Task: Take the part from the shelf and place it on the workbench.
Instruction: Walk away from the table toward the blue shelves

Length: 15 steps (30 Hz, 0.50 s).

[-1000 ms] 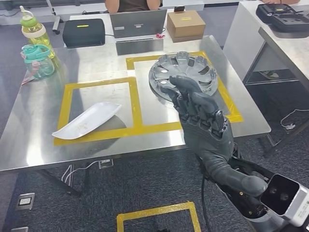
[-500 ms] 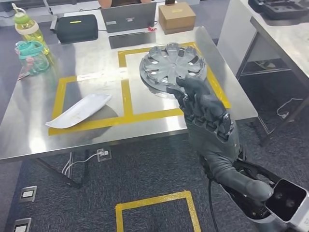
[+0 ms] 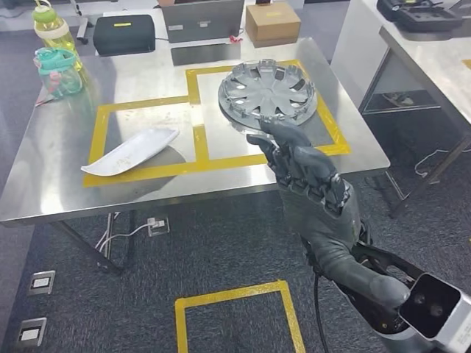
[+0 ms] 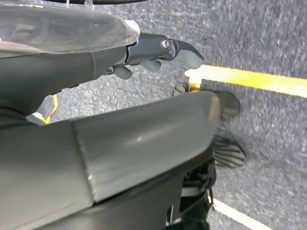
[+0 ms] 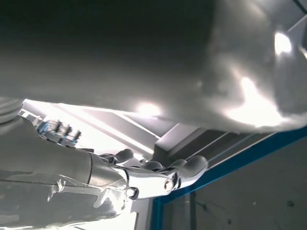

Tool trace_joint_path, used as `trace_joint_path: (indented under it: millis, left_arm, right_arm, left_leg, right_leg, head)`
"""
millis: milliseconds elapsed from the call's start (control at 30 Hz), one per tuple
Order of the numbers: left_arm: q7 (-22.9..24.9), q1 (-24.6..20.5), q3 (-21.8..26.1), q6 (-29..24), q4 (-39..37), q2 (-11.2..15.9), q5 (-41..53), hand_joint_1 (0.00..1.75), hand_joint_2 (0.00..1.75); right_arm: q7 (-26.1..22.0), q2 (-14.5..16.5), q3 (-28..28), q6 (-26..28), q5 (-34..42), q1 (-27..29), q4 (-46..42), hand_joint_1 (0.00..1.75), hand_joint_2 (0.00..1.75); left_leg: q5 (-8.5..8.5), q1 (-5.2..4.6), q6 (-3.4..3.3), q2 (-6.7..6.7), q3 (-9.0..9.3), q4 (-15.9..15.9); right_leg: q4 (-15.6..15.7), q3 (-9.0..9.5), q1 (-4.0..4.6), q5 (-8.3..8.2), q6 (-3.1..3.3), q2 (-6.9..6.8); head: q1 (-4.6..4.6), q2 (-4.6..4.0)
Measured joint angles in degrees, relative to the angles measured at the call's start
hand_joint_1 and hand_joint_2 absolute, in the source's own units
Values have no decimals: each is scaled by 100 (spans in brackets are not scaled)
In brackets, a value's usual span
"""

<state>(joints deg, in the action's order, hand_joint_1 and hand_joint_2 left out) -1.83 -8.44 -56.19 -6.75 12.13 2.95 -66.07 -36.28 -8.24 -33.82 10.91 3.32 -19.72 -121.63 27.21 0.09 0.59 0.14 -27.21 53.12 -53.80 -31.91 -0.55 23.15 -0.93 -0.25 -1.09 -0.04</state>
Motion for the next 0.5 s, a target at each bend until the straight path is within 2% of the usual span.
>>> trace_joint_path:
  millis: [33,67,133,167,200,233,267,333,400,433,467,500]
  left_arm:
    - [-1,2,1,-2,0,0,-5,0,0]
    - [-4,5,1,-4,0,-1,-13,0,0]
    - [-14,13,2,-8,0,-3,-39,0,0]
    - [-22,16,2,-6,0,-4,-54,0,0]
    - [-30,20,2,-2,0,-5,-66,0,0]
    - [-38,23,2,1,0,-5,-78,0,0]
    - [-43,24,3,4,0,-7,-85,0,0]
    - [-52,25,4,7,0,-11,-94,0,0]
    - [-60,27,5,7,0,-17,-96,0,0]
    - [-61,31,6,7,-1,-18,-96,0,0]
    - [-62,32,7,7,-1,-18,-97,0,0]
    - [-62,34,8,7,-1,-18,-99,0,0]
  right_arm:
    - [1,-6,1,2,0,2,-5,0,0]
    - [-1,-13,1,6,-4,3,-10,0,0]
    - [-1,-37,10,36,-29,16,-16,0,0]
    - [-1,-45,19,58,-47,30,-18,0,0]
    - [1,-54,33,82,-60,47,-24,0,0]
    - [2,-63,52,107,-68,66,-37,0,0]
    - [3,-74,77,126,-69,82,-56,0,0]
    - [3,-92,140,161,-68,105,-110,0,0]
    - [3,-111,201,180,-68,137,-161,0,0]
    - [5,-120,226,186,-72,162,-182,0,0]
    - [10,-128,249,193,-83,185,-199,0,0]
    - [21,-131,272,203,-101,206,-219,0,0]
  left_leg:
    - [-44,4,-70,12,-47,-18]
    - [-109,4,-143,27,-120,-18]
    - [-260,3,-277,59,-299,-21]
    - [-304,-6,-280,61,-371,-4]
    - [-337,-11,-274,61,-431,17]
    - [-364,-13,-265,59,-483,41]
    - [-388,-14,-251,56,-527,65]
    - [-449,-23,-201,53,-600,105]
    - [-542,-23,-134,55,-651,107]
    - [-589,-28,-98,52,-667,100]
    - [-564,-29,-63,41,-697,123]
    - [-433,-28,-28,29,-751,228]
  right_leg:
    - [-172,-73,-6,153,-49,2]
    - [-546,-197,-12,431,-95,6]
    - [-1491,-449,-18,1029,-169,14]
    - [-1741,-447,-18,1087,-176,14]
    - [-1685,-323,-18,972,-173,14]
    - [-1396,-99,-17,786,-160,14]
    - [-974,171,-14,642,-140,16]
    - [-200,645,16,550,-96,24]
    - [69,779,51,573,-58,32]
    - [98,722,42,540,-29,27]
    - [116,684,27,486,8,12]
    - [136,632,6,430,59,-1]
  head:
    - [-29,0]
    - [-56,0]
    - [-120,0]
    - [-136,0]
    - [-149,0]
    - [-162,0]
    - [-173,0]
    - [-189,0]
    - [-189,0]
    - [-184,0]
    - [-173,0]
    - [-146,0]
